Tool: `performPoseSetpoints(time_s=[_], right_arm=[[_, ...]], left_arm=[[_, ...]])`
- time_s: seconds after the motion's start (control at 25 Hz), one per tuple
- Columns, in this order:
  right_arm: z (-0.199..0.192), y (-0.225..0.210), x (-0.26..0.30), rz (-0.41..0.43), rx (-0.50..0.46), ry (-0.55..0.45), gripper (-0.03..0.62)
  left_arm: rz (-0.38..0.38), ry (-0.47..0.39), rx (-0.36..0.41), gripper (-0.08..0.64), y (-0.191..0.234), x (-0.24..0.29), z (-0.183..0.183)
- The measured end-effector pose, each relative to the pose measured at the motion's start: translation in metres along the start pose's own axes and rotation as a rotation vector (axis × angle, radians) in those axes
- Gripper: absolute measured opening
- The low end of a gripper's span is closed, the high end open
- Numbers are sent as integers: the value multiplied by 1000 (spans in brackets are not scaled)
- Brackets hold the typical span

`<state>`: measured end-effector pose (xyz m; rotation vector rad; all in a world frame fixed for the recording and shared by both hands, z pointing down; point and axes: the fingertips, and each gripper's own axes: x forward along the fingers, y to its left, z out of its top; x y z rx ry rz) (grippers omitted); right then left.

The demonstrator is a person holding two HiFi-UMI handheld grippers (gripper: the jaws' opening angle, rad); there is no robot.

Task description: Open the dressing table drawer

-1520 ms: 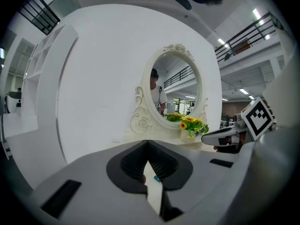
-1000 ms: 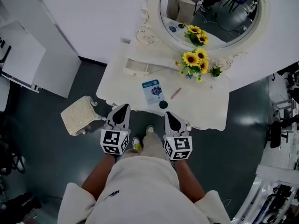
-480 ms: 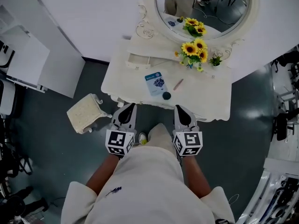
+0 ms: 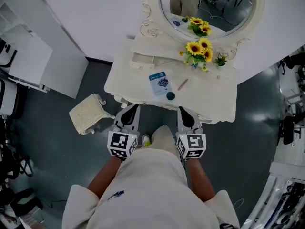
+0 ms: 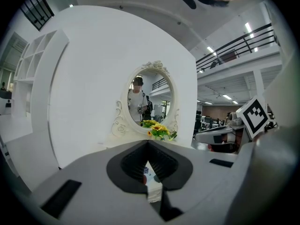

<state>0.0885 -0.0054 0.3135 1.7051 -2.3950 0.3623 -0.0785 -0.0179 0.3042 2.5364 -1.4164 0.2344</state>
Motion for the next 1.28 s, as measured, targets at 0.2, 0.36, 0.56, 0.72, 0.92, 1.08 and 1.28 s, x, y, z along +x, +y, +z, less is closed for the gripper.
performPoseSetpoints(time_s=[0.2, 0.36, 0.56, 0.72, 0.92, 1.08, 1.28], right_arm=[[-2, 0, -3, 0, -6, -1, 11], [-5, -1, -6, -1, -6, 3, 9], [-8, 0, -8, 3, -6, 7, 11], [-7, 2, -7, 10, -8, 8, 11], [-9, 5, -7, 14, -12, 10, 9], [-9, 10, -7, 22, -19, 14, 9], [-8, 15, -6, 31, -24, 11, 11]], left_arm=[[-32, 13, 9, 8, -11, -1, -5], [-36, 16, 10, 8, -14, -1, -6], [-39, 26, 11, 8, -15, -2, -9], [-42, 29, 8, 8, -15, -1, -9], [-39, 29, 7, 8, -12, -4, -11], [-32, 29, 2, 8, -9, -8, -12], [-29, 29, -1, 8, -7, -10, -13]])
